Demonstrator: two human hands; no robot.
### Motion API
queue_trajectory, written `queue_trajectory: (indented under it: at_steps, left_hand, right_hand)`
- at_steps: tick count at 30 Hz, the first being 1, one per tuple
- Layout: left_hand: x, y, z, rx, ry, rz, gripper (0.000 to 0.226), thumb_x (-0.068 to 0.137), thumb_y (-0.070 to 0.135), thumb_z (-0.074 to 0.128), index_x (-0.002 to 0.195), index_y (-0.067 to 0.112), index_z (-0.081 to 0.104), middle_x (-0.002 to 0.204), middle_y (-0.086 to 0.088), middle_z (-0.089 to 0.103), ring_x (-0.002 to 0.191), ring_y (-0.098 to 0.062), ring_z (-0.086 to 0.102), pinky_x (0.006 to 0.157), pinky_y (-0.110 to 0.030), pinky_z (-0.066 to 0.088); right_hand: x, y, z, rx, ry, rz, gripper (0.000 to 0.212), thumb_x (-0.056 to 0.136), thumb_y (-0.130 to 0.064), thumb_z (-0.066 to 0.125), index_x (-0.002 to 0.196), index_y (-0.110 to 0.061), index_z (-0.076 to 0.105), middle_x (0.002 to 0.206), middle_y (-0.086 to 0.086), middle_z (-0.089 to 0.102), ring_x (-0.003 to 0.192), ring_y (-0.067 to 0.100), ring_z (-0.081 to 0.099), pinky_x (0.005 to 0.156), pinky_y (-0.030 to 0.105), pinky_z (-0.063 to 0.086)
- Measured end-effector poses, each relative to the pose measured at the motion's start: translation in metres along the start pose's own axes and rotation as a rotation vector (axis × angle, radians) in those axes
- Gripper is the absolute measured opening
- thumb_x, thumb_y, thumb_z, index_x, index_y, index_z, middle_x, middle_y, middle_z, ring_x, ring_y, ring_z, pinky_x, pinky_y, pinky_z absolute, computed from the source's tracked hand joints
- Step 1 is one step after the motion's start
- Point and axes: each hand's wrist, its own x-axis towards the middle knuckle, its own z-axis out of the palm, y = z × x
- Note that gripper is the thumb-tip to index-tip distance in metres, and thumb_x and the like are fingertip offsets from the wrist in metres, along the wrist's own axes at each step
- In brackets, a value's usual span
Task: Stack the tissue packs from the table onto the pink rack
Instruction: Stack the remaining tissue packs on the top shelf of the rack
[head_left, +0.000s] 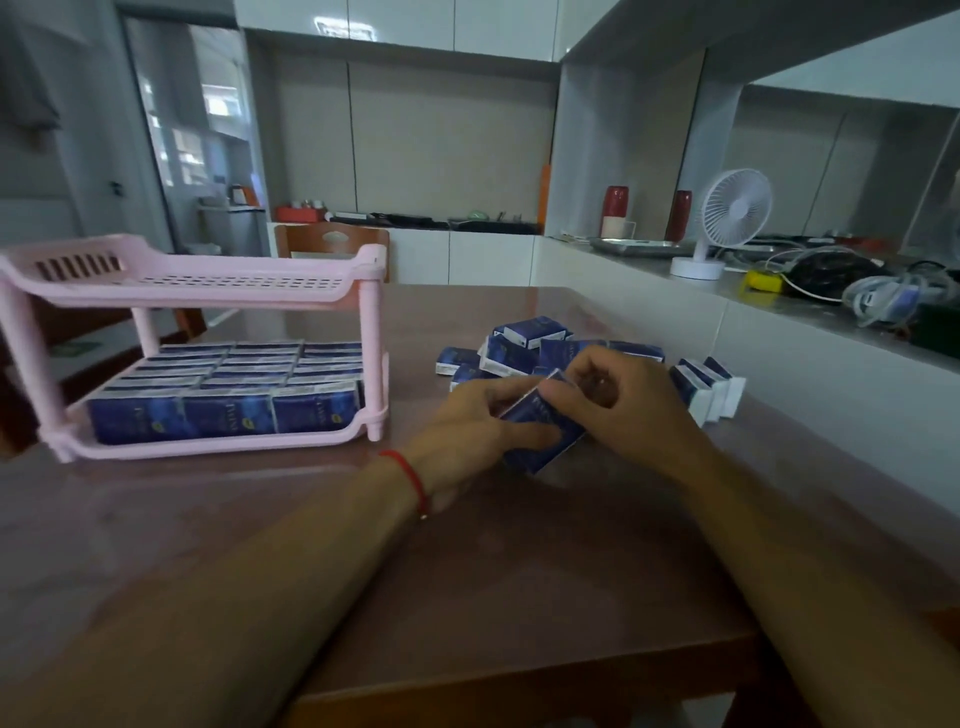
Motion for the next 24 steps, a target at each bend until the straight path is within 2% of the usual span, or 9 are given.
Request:
queue_trajectory:
  at_steps: [3, 5, 6, 8, 11, 14, 19, 23, 24]
  left_hand:
    - [-0.005, 0.006, -0.007, -0.044, 0.079, -0.004, 0.060, 0.066, -0.005, 0.078, 0.123, 0.010, 0.068, 0.119, -0.016, 0.071, 0.117, -0.034, 0.065, 0.104, -0.048, 0.050]
    - [-0.010, 0.009, -0.013, -0.023, 0.101, -0.004, 0.068, 0.056, 0.001, 0.084, 0.122, 0.008, 0.066, 0.121, -0.018, 0.070, 0.117, -0.035, 0.064, 0.104, -0.052, 0.049]
    - [-0.013, 0.011, -0.017, 0.031, 0.100, 0.000, 0.069, 0.057, 0.001, 0.085, 0.122, 0.007, 0.063, 0.120, -0.017, 0.070, 0.115, -0.033, 0.066, 0.102, -0.052, 0.051]
    - [-0.022, 0.013, -0.027, 0.177, 0.095, 0.014, 0.061, 0.068, -0.007, 0.082, 0.122, 0.008, 0.059, 0.117, -0.014, 0.071, 0.107, -0.023, 0.070, 0.095, -0.044, 0.057]
    - [-0.040, 0.013, -0.042, 0.363, 0.082, 0.061, 0.052, 0.077, -0.001, 0.080, 0.123, 0.016, 0.061, 0.114, -0.005, 0.073, 0.104, -0.017, 0.071, 0.091, -0.036, 0.059]
    - [-0.052, 0.010, -0.049, 0.364, 0.113, 0.067, 0.053, 0.079, -0.002, 0.078, 0.127, 0.012, 0.059, 0.110, -0.001, 0.074, 0.101, -0.010, 0.071, 0.087, -0.024, 0.058]
    - [-0.054, 0.013, -0.050, 0.339, 0.134, 0.042, 0.056, 0.078, -0.005, 0.078, 0.129, 0.007, 0.058, 0.113, -0.008, 0.074, 0.099, -0.014, 0.071, 0.087, -0.026, 0.058]
    - [-0.076, 0.032, -0.062, 0.436, 0.141, 0.065, 0.052, 0.078, 0.001, 0.080, 0.125, 0.008, 0.058, 0.106, 0.000, 0.074, 0.090, -0.003, 0.071, 0.078, -0.020, 0.057]
    - [-0.083, 0.040, -0.069, 0.465, 0.152, 0.078, 0.052, 0.077, 0.007, 0.082, 0.123, 0.011, 0.059, 0.105, 0.000, 0.073, 0.090, -0.004, 0.070, 0.078, -0.023, 0.057]
  right_hand:
    - [-0.001, -0.005, 0.004, 0.076, -0.091, -0.028, 0.048, 0.081, -0.072, 0.055, 0.104, -0.030, 0.057, 0.091, -0.007, 0.070, 0.075, 0.010, 0.070, 0.066, 0.038, 0.060]
    - [-0.002, -0.007, 0.007, 0.051, -0.133, -0.078, 0.046, 0.082, -0.068, 0.058, 0.111, -0.034, 0.054, 0.090, -0.004, 0.071, 0.073, 0.011, 0.070, 0.064, 0.041, 0.060]
    - [-0.002, -0.009, 0.009, 0.035, -0.143, -0.102, 0.044, 0.082, -0.065, 0.060, 0.112, -0.034, 0.055, 0.089, -0.005, 0.070, 0.071, 0.011, 0.069, 0.062, 0.040, 0.059]
    - [-0.004, -0.016, 0.012, 0.061, -0.159, -0.118, 0.045, 0.079, -0.062, 0.065, 0.112, -0.032, 0.059, 0.092, -0.007, 0.069, 0.073, 0.011, 0.069, 0.063, 0.036, 0.058]
    - [-0.008, -0.024, 0.020, 0.133, -0.223, -0.100, 0.046, 0.076, -0.054, 0.073, 0.114, -0.033, 0.059, 0.101, -0.007, 0.069, 0.083, 0.013, 0.069, 0.070, 0.037, 0.060]
    - [-0.010, -0.030, 0.028, 0.199, -0.248, -0.053, 0.044, 0.079, -0.039, 0.080, 0.117, -0.031, 0.059, 0.106, -0.009, 0.067, 0.086, 0.015, 0.069, 0.073, 0.040, 0.060]
    - [-0.009, -0.042, 0.029, 0.302, -0.261, 0.047, 0.046, 0.078, -0.028, 0.081, 0.118, -0.028, 0.059, 0.110, -0.012, 0.065, 0.094, 0.004, 0.069, 0.083, 0.037, 0.060]
    - [-0.002, -0.061, 0.033, 0.364, -0.311, 0.046, 0.055, 0.072, -0.044, 0.080, 0.121, -0.032, 0.057, 0.112, -0.011, 0.066, 0.096, 0.010, 0.070, 0.080, 0.039, 0.062]
    - [0.001, -0.067, 0.034, 0.409, -0.321, 0.044, 0.055, 0.073, -0.049, 0.078, 0.121, -0.032, 0.057, 0.114, -0.008, 0.065, 0.097, 0.013, 0.070, 0.078, 0.040, 0.062]
